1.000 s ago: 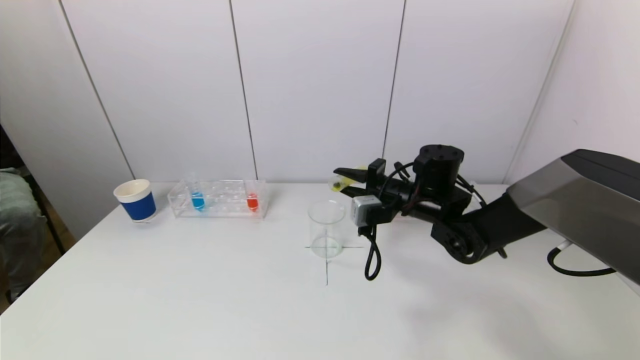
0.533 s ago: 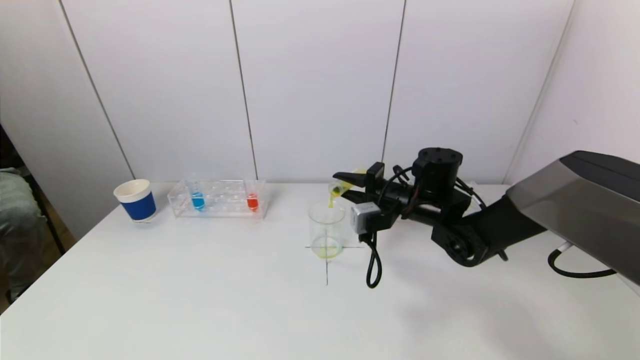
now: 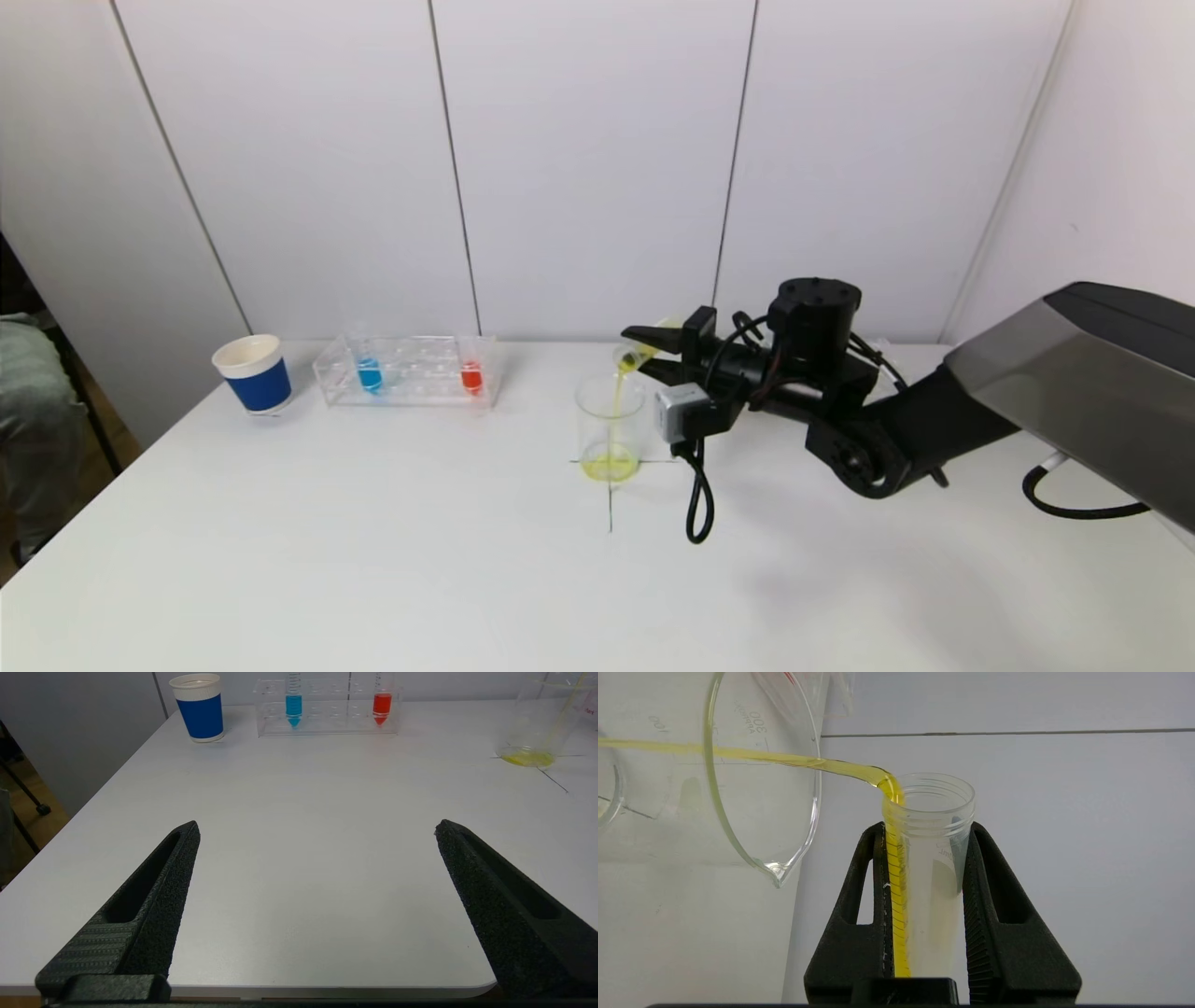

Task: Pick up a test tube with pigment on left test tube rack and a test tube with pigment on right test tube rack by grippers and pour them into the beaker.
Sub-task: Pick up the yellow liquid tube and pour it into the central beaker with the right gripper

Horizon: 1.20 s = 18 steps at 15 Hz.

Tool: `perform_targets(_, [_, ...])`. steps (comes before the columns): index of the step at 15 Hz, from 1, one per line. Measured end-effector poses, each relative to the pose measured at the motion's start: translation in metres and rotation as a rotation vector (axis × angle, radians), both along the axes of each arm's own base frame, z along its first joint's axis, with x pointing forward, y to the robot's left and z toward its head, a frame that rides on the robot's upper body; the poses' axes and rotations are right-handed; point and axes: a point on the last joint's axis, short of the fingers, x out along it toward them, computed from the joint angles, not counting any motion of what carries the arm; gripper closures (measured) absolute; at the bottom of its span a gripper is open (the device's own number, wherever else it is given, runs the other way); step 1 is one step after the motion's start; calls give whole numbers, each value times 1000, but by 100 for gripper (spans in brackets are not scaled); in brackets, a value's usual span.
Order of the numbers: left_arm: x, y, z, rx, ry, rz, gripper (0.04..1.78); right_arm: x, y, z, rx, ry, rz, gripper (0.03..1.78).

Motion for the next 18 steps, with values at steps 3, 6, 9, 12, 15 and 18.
perform_targets(3, [0, 0, 0, 0, 0, 0, 6, 1, 0, 0, -22, -5, 1, 133])
perform_targets(6, [0, 0, 0, 0, 0, 0, 6, 2, 0, 1, -39, -21, 2, 133])
perform_targets(9, [0, 0, 0, 0, 0, 0, 6, 3, 1, 3, -59, -37, 5, 133])
perform_targets(12, [0, 0, 0, 0, 0, 0, 6, 3, 1, 5, -70, -53, 3, 133])
perform_targets(15, [0, 0, 0, 0, 0, 0, 6, 3, 1, 5, -92, -67, 2, 133])
perform_targets(18, [0, 0, 0, 0, 0, 0, 6, 4, 1, 6, -107, -80, 2, 133])
